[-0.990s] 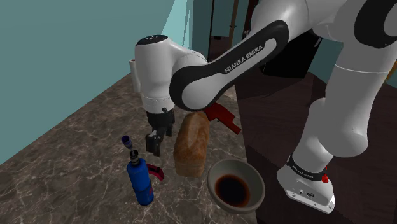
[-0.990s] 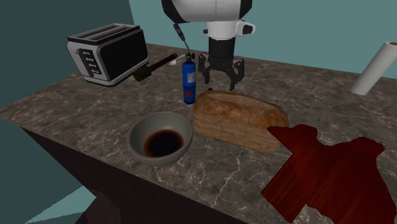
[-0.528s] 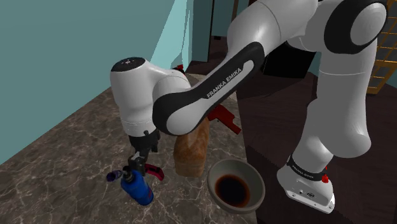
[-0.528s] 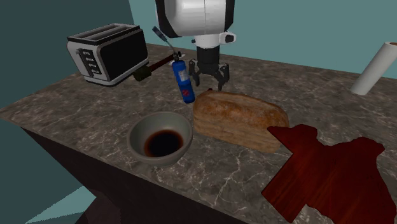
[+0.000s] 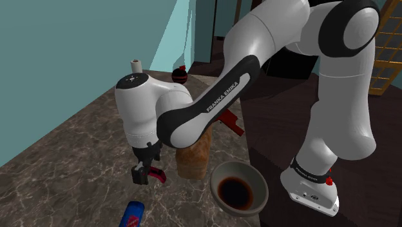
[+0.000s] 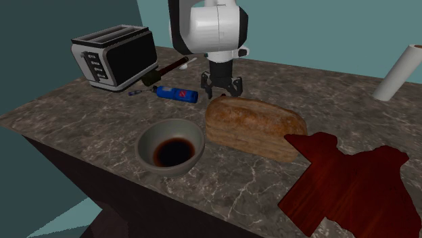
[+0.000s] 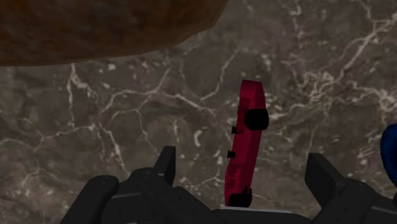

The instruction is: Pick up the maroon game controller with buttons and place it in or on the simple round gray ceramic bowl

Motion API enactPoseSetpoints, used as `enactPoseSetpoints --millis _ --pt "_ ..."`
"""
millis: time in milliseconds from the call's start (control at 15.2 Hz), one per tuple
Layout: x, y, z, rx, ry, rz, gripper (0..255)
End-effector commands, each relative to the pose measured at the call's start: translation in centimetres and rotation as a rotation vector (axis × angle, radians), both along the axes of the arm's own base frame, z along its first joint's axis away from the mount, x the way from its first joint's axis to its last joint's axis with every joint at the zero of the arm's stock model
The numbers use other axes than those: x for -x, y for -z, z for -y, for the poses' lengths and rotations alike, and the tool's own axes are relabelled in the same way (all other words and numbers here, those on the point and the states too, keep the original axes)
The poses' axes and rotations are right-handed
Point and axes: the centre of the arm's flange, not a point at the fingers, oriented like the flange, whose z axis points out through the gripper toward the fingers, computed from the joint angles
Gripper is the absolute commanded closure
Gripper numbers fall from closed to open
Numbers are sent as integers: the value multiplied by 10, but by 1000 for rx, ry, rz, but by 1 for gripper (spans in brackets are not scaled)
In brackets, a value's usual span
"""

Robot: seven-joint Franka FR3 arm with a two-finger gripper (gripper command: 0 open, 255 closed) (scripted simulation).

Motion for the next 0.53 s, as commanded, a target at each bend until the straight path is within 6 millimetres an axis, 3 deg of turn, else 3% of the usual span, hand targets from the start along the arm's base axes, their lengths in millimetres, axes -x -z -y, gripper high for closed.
enactPoseSetpoints --millis 0,264,330,462 --pt "0 1 0 0 0 0 0" --pt "0 1 0 0 0 0 0" --pt "0 1 0 0 0 0 255" --pt "0 1 0 0 0 0 255"
